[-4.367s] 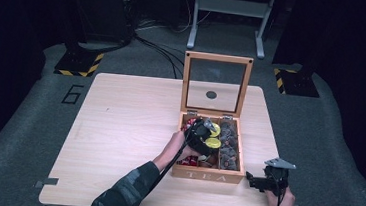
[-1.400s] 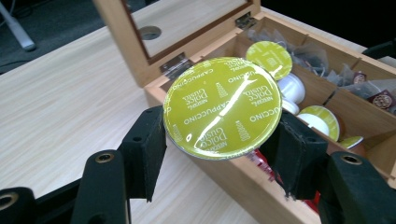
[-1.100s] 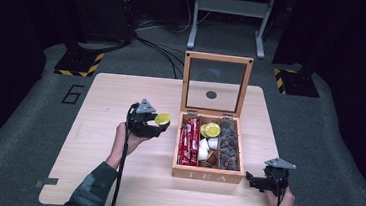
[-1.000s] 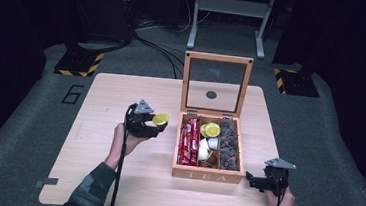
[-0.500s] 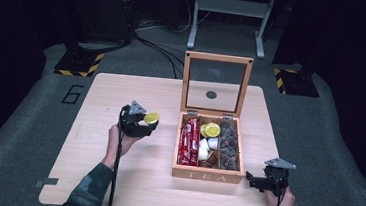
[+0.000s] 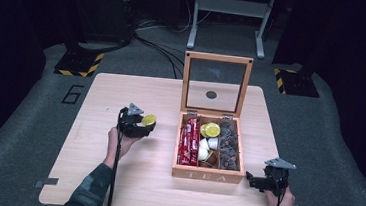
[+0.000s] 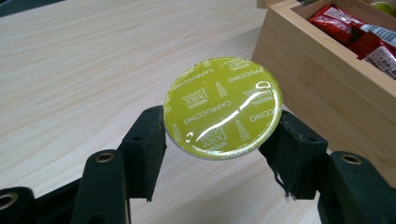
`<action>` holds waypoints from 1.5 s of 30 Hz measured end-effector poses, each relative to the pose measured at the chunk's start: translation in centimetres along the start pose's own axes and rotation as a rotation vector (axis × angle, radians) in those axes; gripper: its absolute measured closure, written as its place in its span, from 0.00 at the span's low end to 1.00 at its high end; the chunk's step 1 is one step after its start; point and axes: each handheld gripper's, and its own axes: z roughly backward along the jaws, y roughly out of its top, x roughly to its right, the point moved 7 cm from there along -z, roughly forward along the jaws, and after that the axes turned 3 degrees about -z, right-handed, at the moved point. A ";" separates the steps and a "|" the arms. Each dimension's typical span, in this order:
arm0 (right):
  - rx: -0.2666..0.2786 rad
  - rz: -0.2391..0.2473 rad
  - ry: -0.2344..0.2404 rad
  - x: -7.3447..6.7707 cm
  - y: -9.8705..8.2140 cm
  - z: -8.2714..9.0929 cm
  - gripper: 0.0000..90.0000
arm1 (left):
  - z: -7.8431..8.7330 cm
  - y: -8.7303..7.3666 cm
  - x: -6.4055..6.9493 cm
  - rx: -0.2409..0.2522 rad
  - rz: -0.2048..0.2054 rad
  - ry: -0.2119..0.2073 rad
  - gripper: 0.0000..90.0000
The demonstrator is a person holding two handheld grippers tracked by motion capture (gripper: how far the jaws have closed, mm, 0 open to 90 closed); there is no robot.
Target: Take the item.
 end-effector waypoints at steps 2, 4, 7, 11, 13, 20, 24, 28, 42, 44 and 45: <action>0.000 0.000 0.000 0.0 0.0 0.0 0.00 | -0.2 0.0 -0.1 0.004 0.007 0.007 0.45; 0.000 -0.001 0.000 0.0 0.0 0.0 0.00 | -0.5 -0.1 -0.2 0.006 0.008 0.011 0.45; -0.001 -0.001 0.000 0.0 0.0 0.0 0.00 | -0.9 -0.2 -0.3 -0.002 0.006 0.014 0.45; -0.001 -0.001 0.000 0.0 0.0 0.0 0.00 | -1.5 -0.5 -0.4 -0.012 0.009 0.017 0.45; 0.000 0.002 0.000 0.0 0.0 0.0 0.00 | -1.8 -0.6 -0.4 -0.015 0.018 0.017 0.45; 0.000 0.001 0.000 0.0 0.0 0.0 0.00 | -3.4 -1.2 -0.4 -0.046 0.015 0.023 0.45; 0.000 0.001 0.000 0.0 0.0 0.0 0.00 | -4.1 -1.5 -0.5 -0.071 -0.004 0.040 0.45; 0.000 0.002 0.000 0.0 0.0 0.0 0.00 | -4.8 -1.9 -0.7 -0.087 0.005 0.048 0.45; -0.001 -0.001 0.000 0.0 0.0 0.0 0.00 | -5.5 -2.5 -0.6 -0.118 -0.006 0.046 0.39; -0.001 -0.001 0.000 0.0 0.0 0.0 0.00 | -5.4 -2.5 -0.5 -0.109 -0.003 0.050 0.36; 0.000 -0.001 0.000 0.0 0.0 0.0 0.00 | -5.3 -2.6 -0.4 -0.114 -0.010 0.046 0.34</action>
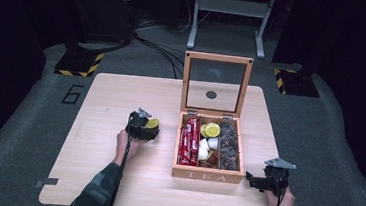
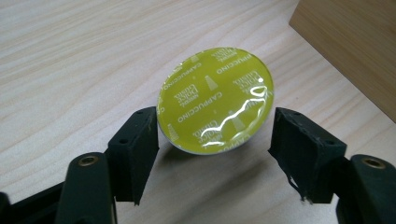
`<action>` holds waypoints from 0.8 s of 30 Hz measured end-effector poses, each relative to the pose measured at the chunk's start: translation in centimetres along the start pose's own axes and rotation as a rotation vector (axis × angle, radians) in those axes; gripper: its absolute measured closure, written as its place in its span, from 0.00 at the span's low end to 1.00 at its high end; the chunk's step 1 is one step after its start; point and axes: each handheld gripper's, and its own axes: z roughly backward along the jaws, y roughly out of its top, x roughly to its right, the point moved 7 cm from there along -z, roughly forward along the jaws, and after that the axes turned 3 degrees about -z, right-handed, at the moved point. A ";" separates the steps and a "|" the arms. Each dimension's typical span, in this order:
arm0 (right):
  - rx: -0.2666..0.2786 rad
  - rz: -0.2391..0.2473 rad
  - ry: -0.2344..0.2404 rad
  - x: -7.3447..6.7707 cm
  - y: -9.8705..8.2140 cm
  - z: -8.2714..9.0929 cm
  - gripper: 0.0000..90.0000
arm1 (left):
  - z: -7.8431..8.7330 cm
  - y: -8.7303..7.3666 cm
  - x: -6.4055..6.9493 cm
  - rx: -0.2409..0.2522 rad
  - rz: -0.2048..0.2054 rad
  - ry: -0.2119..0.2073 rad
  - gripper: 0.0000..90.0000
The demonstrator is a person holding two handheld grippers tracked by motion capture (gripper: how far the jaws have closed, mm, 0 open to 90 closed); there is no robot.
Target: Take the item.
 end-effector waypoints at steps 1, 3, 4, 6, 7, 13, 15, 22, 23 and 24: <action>0.000 0.002 0.000 0.0 0.0 0.0 0.00 | 0.1 -0.1 0.0 -0.001 -0.005 0.003 0.33; 0.000 0.000 0.000 0.0 0.0 0.0 0.00 | 0.2 -0.3 0.1 -0.001 0.005 0.000 0.31; 0.000 0.001 0.000 0.0 0.0 0.0 0.00 | 0.3 -0.3 0.0 0.001 -0.001 -0.001 0.29; 0.000 0.002 0.000 0.0 0.0 0.0 0.00 | 0.5 -0.3 -0.1 0.016 0.015 -0.001 0.28; 0.000 0.002 0.000 0.0 0.0 0.0 0.00 | 0.7 -0.3 -0.1 0.019 0.020 -0.003 0.27; 0.001 0.002 0.000 0.0 0.0 0.0 0.00 | 1.9 -0.2 -0.4 0.028 0.015 -0.007 0.23; 0.001 0.002 0.000 0.0 0.0 0.0 0.00 | 2.4 -0.1 -0.3 0.037 0.033 -0.017 0.21; 0.000 0.001 0.000 0.0 0.0 0.0 0.00 | 4.8 0.1 0.0 0.084 0.036 -0.030 0.17; 0.001 0.002 0.000 0.0 0.0 0.0 0.00 | 5.3 -0.1 0.0 0.077 0.022 -0.028 0.17; 0.001 0.003 0.000 0.0 0.0 0.0 0.00 | 5.5 -0.1 0.1 0.083 0.030 -0.031 0.16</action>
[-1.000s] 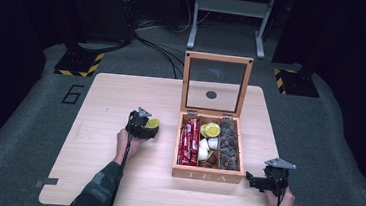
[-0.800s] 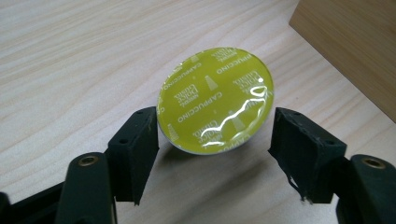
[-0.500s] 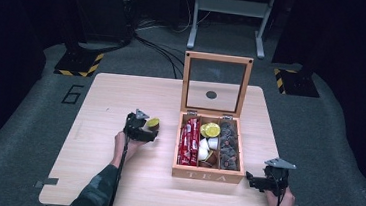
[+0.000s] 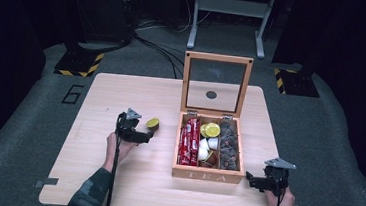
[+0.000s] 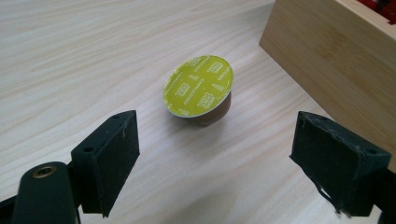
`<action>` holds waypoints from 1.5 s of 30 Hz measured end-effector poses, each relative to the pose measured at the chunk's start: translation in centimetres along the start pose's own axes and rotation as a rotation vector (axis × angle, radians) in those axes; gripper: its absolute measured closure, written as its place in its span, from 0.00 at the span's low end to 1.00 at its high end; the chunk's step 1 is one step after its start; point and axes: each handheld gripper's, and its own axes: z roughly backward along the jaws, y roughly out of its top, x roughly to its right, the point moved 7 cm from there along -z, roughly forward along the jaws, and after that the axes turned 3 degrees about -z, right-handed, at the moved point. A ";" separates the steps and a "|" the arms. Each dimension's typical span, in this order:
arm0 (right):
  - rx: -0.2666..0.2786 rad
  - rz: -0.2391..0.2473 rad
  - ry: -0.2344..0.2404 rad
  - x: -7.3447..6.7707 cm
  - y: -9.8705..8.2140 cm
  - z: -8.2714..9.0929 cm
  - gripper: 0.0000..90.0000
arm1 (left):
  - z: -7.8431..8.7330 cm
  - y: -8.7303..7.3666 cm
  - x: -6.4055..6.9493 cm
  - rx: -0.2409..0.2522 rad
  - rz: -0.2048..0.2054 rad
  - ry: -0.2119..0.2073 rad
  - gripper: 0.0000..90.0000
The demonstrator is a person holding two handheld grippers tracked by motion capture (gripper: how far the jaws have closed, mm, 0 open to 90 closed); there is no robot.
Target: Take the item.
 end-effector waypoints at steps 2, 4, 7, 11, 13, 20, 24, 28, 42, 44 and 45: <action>0.000 0.000 0.000 0.0 0.0 0.0 0.00 | 0.7 -0.3 0.1 -0.006 -0.003 0.001 0.15; 0.000 -0.001 -0.001 0.0 0.0 0.0 0.00 | 1.4 -0.6 0.0 -0.014 -0.012 0.005 0.13; 0.000 0.000 -0.001 0.0 0.0 0.0 0.00 | 2.4 -0.9 -0.1 -0.002 -0.002 0.013 0.12; 0.000 -0.001 -0.001 0.0 0.0 0.0 0.00 | 3.9 -1.4 -0.4 0.024 0.003 0.024 0.11; 0.000 -0.001 -0.002 0.0 0.0 0.0 0.00 | 4.5 -1.8 -0.5 0.031 0.002 0.032 0.11; 0.000 -0.003 -0.004 0.0 0.0 0.0 0.00 | 6.4 -3.9 -1.2 0.028 0.029 0.059 0.09; 0.000 -0.005 -0.006 0.0 0.0 0.0 0.00 | 7.4 -5.4 -1.8 0.030 0.038 0.083 0.09; 0.000 -0.006 -0.006 0.0 0.0 0.0 0.00 | 8.6 -7.1 -2.9 0.052 0.065 0.126 0.09; -0.001 -0.005 -0.007 0.0 0.0 0.0 0.00 | 10.0 -13.6 -5.7 -0.058 0.115 0.212 0.07; -0.001 -0.006 -0.007 0.0 0.0 0.0 0.00 | 9.9 -13.8 -5.8 -0.066 0.114 0.215 0.07; -0.001 -0.006 -0.007 0.0 0.0 0.0 0.00 | 9.8 -13.9 -5.8 -0.061 0.120 0.220 0.07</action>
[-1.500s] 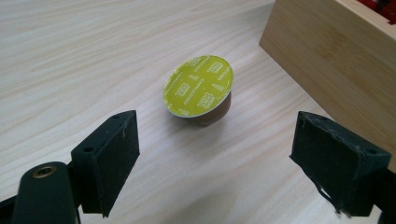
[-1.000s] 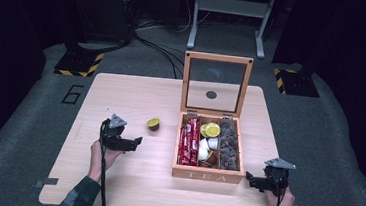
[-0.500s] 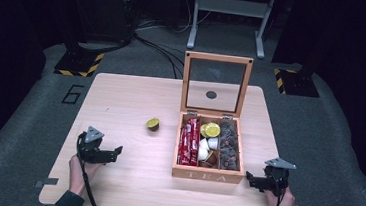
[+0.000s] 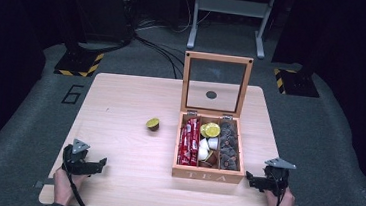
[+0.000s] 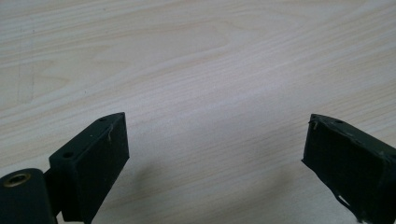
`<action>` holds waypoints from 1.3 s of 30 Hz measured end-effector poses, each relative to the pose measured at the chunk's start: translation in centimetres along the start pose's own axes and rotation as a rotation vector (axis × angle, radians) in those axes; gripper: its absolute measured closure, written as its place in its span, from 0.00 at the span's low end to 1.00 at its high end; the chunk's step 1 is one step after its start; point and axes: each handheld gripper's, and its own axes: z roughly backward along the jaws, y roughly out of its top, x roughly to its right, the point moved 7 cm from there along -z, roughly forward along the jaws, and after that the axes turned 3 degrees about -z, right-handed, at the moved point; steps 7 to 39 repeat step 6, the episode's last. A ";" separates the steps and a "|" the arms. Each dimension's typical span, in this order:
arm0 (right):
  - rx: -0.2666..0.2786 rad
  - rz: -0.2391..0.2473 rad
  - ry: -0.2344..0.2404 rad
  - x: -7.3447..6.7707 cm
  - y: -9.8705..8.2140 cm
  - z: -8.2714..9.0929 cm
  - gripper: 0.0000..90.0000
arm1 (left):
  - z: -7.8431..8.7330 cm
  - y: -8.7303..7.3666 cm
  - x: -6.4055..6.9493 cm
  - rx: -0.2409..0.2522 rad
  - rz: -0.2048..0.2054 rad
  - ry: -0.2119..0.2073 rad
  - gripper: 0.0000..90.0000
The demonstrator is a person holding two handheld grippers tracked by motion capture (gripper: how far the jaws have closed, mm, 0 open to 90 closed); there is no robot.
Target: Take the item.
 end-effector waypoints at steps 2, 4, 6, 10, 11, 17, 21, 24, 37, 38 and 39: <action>0.001 0.000 -0.001 0.0 0.0 0.0 0.00 | -0.1 -0.2 0.1 -0.019 0.006 -0.015 0.08; -0.003 0.001 0.001 0.0 0.0 0.0 0.00 | -0.3 -0.4 0.1 -0.021 -0.006 -0.004 0.09; -0.003 -0.001 0.001 0.0 0.0 0.0 0.00 | -0.5 -0.6 0.1 -0.030 -0.011 -0.008 0.09; -0.003 -0.001 0.001 0.0 0.0 0.0 0.00 | -0.5 -0.6 0.1 -0.030 -0.011 -0.008 0.09; -0.003 -0.001 0.001 0.0 0.0 0.0 0.00 | -0.5 -0.6 0.1 -0.030 -0.011 -0.008 0.09; -0.003 -0.001 0.001 0.0 0.0 0.0 0.00 | -0.5 -0.6 0.1 -0.030 -0.011 -0.008 0.09; -0.003 -0.001 0.001 0.0 0.0 0.0 0.00 | -0.5 -0.6 0.1 -0.030 -0.011 -0.008 0.09; -0.003 -0.001 0.001 0.0 0.0 0.0 0.00 | -0.5 -0.6 0.1 -0.030 -0.011 -0.008 0.09; -0.003 -0.001 0.001 0.0 0.0 0.0 0.00 | -0.5 -0.6 0.1 -0.030 -0.011 -0.008 0.09; -0.003 -0.001 0.001 0.0 0.0 0.0 0.00 | -0.5 -0.6 0.1 -0.030 -0.011 -0.008 0.09; -0.003 -0.001 0.001 0.0 0.0 0.0 0.00 | -0.5 -0.6 0.1 -0.030 -0.011 -0.008 0.09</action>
